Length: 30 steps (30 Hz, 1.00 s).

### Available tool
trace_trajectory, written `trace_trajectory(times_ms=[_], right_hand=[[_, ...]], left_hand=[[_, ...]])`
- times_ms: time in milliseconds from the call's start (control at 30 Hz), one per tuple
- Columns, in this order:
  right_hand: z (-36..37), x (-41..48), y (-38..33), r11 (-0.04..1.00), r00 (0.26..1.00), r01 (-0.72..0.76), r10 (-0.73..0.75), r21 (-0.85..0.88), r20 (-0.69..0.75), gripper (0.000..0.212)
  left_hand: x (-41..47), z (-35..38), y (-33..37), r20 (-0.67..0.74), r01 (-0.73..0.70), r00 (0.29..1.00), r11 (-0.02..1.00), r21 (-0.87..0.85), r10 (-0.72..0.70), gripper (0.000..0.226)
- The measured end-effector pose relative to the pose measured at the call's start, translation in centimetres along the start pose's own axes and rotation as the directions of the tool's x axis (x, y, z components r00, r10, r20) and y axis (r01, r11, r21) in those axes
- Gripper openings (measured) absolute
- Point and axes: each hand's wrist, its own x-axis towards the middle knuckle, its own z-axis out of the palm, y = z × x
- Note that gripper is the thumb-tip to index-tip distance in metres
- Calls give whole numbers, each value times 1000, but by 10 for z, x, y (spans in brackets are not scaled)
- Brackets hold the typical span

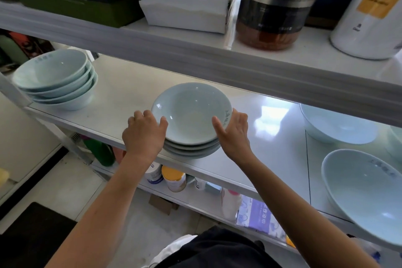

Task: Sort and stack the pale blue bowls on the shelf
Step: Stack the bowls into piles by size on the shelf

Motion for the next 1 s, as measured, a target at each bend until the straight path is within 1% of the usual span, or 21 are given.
trace_trajectory(times_ms=[33,100,200,300,367,433,500,567,600,667,767,833,900,933,1000], right_hand=[[-4,0,1,1000,1000,20,-20,-23,11,61],[-14,0,3,995,999,47,-45,-87,23,67],[-34,1,14,969,994,97,-106,-227,-27,75],[-63,-1,33,934,993,53,-87,-353,-81,90],[-84,-8,48,910,990,-27,-33,-414,-137,90],[-105,-19,68,885,980,-146,69,-441,-186,78],[-125,-31,88,842,958,-253,150,-476,-243,71],[-144,-44,109,792,937,-330,206,-514,-283,68],[-153,-50,118,771,928,-359,233,-526,-292,67],[-171,-60,136,735,912,-405,288,-544,-291,65],[-193,-66,163,684,896,-441,373,-580,-242,64],[-205,-67,180,665,888,-445,415,-600,-198,64],[-218,-65,196,669,888,-429,435,-607,-148,65],[-224,-64,203,675,889,-417,441,-609,-120,65],[-236,-61,216,681,893,-381,446,-625,-60,66]], left_hand=[[2,-1,3,-37,-37,999,999,25,38,48],[8,-2,13,-61,-119,991,992,48,122,55],[14,-4,41,-34,-271,962,962,39,272,63],[9,-1,80,2,-433,901,901,-3,433,67],[1,2,108,11,-542,841,841,-4,542,69],[-10,9,136,25,-642,766,766,-24,643,70],[-23,21,161,28,-735,675,676,-56,737,69],[-39,34,183,-1,-809,583,581,-93,812,70],[-46,39,194,6,-834,544,541,-111,839,70],[-58,52,215,66,-866,480,484,-127,875,70],[-72,72,245,129,-894,421,435,-107,898,69],[-79,87,265,152,-908,394,410,-89,906,68],[-84,103,286,199,-917,374,393,-65,906,65],[-86,110,296,232,-918,373,394,-52,899,63],[-91,123,317,273,-906,397,421,-34,876,59]])
